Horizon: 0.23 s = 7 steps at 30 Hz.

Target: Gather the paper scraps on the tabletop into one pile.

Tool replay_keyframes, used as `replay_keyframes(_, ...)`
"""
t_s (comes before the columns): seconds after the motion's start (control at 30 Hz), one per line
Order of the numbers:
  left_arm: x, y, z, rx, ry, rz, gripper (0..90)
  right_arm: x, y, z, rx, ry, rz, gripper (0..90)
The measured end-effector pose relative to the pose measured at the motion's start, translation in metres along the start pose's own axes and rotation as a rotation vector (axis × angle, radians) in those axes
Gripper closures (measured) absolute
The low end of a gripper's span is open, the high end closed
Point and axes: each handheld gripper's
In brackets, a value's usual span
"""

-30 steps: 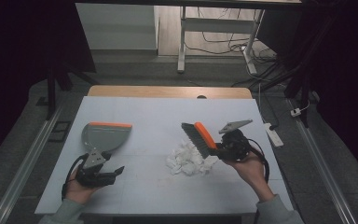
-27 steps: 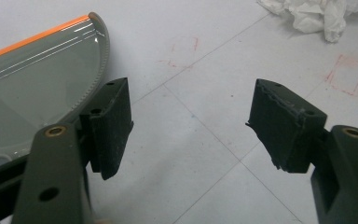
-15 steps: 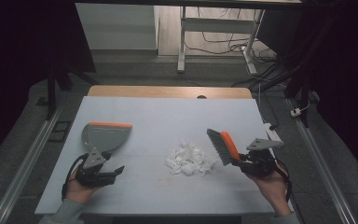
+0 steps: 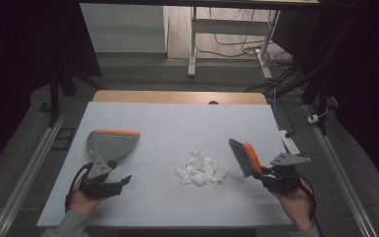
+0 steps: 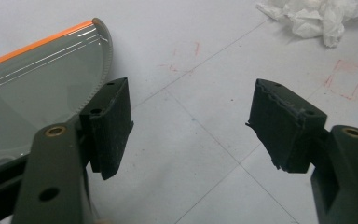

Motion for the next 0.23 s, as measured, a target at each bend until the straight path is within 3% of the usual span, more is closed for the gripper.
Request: replay_keyframes(0.23, -0.0001, 0.0004, -0.0005, -0.002, -0.002, -0.002, 30.3, -0.0009, 0.0020, 0.0000, -0.015, -0.017, -0.001, 70.7)
Point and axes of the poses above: each handheld gripper's, and its own axes: x roughly forward along the jaws, z roughly out of its top, y roughly to its left, and after that the axes turned 3 degrees about z, right-handed
